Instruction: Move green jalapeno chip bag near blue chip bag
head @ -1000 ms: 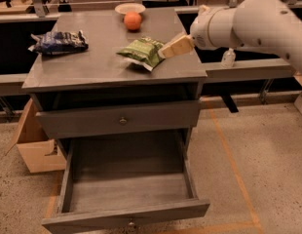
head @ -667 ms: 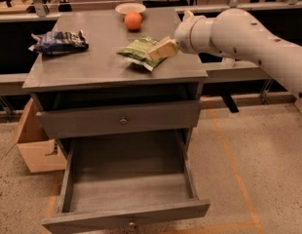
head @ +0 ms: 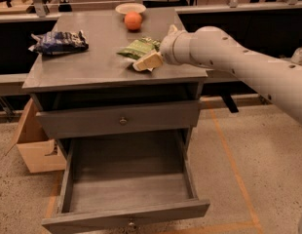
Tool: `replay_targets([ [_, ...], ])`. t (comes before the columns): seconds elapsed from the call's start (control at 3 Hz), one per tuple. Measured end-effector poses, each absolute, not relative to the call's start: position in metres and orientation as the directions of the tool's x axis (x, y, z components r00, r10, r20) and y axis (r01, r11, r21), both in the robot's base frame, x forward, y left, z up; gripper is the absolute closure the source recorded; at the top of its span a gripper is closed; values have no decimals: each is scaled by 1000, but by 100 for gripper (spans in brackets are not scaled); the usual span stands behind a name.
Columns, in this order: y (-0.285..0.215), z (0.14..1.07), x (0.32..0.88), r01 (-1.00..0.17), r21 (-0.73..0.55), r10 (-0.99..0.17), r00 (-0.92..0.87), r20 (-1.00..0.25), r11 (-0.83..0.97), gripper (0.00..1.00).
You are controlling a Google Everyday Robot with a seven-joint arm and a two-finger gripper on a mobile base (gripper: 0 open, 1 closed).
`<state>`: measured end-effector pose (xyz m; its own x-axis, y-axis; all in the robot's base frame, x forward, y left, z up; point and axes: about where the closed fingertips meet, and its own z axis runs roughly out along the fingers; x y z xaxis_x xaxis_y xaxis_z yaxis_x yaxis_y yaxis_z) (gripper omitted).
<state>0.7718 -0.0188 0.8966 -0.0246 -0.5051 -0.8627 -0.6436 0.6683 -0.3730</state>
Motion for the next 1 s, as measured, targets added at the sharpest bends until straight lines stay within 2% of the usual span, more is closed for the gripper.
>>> replay_targets([
  [0.33,-8,881,777,-650,-357,-501,-41,-865,670,15],
  [1.0,4,870,785,-673,-351,-492,-22,-871,652,61],
])
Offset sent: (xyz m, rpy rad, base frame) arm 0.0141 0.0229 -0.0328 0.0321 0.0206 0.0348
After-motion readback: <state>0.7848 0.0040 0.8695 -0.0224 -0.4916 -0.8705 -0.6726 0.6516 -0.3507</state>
